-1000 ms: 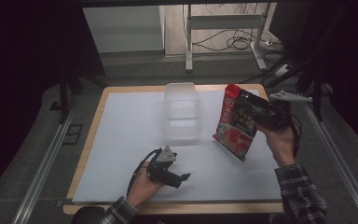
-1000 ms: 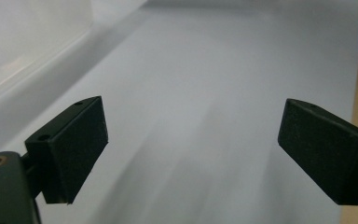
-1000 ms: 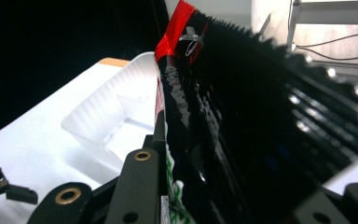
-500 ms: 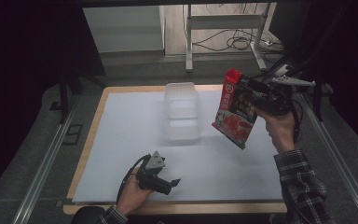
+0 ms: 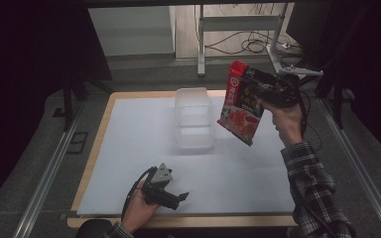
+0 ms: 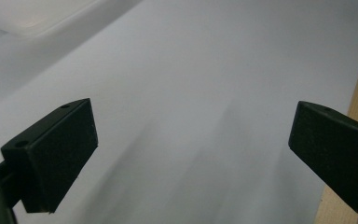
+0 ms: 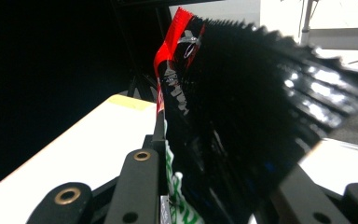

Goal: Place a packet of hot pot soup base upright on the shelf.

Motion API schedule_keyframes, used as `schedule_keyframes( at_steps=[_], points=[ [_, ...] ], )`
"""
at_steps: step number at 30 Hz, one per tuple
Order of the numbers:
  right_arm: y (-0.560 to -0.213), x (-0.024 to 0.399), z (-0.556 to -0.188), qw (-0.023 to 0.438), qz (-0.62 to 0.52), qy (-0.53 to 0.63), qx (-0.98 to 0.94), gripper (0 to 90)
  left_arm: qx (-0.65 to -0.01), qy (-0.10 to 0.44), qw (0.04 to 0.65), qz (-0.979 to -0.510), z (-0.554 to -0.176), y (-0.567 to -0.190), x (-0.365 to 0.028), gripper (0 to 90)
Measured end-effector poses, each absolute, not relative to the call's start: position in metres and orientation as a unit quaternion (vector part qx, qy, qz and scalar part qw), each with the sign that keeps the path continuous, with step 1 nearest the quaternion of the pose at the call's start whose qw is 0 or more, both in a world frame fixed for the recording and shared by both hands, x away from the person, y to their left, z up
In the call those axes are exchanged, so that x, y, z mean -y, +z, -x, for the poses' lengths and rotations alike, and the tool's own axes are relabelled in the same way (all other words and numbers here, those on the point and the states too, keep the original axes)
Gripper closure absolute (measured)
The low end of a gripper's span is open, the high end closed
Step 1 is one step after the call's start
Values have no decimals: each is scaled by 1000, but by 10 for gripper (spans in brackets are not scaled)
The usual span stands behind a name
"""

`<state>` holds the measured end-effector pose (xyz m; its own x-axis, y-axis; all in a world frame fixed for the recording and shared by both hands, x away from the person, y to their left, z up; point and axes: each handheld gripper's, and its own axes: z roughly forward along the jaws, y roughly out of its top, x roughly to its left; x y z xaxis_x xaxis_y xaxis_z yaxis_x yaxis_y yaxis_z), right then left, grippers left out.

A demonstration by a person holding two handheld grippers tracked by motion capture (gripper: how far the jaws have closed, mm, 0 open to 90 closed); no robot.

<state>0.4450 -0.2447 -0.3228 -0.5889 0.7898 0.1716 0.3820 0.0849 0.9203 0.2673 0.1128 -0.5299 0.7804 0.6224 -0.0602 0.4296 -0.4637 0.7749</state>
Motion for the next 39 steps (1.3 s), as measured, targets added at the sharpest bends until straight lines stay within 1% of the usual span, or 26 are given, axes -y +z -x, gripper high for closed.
schedule_keyframes(
  at_steps=[9,10,17,19,22,39],
  points=[
    [-322,228,-470,184,-410,544,-708,699,-312,119,416,-846,-268,-530,-114,10],
    [-323,222,-478,184,-407,546,-709,699,-312,118,416,-846,-268,-530,-114,10],
    [-323,203,-498,184,-396,545,-716,699,-312,120,417,-846,-268,-530,-115,10],
    [-323,190,-510,184,-390,545,-719,699,-311,120,416,-846,-268,-530,-115,10],
    [-324,181,-519,183,-387,546,-720,699,-308,124,412,-849,-269,-530,-116,10],
    [-340,140,-564,176,-369,556,-723,700,-307,126,411,-849,-269,-530,-117,10]
  ],
)
